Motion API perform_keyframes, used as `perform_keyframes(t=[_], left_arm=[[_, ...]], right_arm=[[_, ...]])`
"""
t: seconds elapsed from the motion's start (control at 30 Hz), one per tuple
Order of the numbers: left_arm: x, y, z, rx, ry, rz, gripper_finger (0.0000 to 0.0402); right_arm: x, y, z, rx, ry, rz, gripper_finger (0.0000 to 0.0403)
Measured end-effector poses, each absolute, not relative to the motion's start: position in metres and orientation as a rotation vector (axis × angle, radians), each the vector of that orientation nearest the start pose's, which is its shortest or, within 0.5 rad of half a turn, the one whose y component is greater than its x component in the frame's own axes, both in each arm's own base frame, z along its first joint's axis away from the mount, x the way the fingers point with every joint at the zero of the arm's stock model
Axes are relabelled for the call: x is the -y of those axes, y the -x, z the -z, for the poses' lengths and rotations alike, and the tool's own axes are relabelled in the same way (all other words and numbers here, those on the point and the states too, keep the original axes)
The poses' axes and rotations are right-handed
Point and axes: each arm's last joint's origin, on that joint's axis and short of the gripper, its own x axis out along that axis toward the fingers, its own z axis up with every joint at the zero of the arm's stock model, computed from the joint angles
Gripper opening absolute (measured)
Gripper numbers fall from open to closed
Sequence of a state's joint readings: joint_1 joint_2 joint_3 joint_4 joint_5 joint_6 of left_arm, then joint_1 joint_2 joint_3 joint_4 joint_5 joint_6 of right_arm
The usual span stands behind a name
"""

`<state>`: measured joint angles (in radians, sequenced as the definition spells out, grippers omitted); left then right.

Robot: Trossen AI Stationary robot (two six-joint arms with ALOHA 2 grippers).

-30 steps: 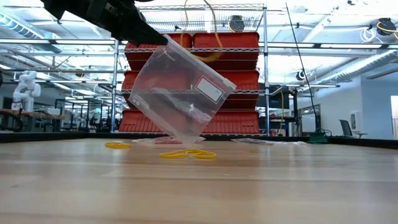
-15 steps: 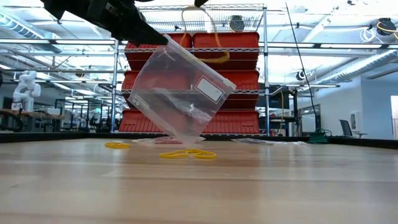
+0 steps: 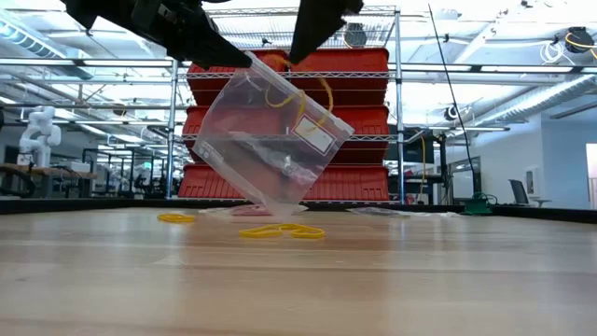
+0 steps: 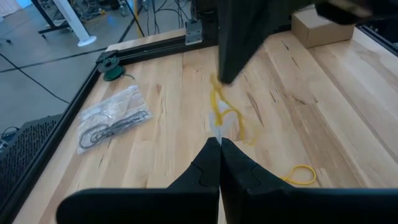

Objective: Sort rubber bands
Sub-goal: Put the top yellow rubber band into the zip bag

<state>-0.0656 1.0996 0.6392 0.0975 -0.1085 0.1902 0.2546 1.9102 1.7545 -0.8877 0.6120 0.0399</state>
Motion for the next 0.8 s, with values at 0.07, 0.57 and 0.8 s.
perform_keyframes(t=[0.07, 0.57, 0.8], left_arm=[[0.012, -0.236, -0.249, -0.364, -0.220, -0.008, 0.0001], [0.013, -0.236, -0.250, -0.360, -0.216, 0.003, 0.0001], [0.013, -0.237, -0.250, -0.356, -0.215, 0.004, 0.0001]], right_arm=[[-0.084, -0.398, -0.290, -0.944, 0.381, 0.322, 0.0000], [-0.060, -0.413, -0.286, -0.894, 0.234, 0.242, 0.0000], [-0.059, -0.426, -0.260, -0.949, 0.199, 0.183, 0.0000]])
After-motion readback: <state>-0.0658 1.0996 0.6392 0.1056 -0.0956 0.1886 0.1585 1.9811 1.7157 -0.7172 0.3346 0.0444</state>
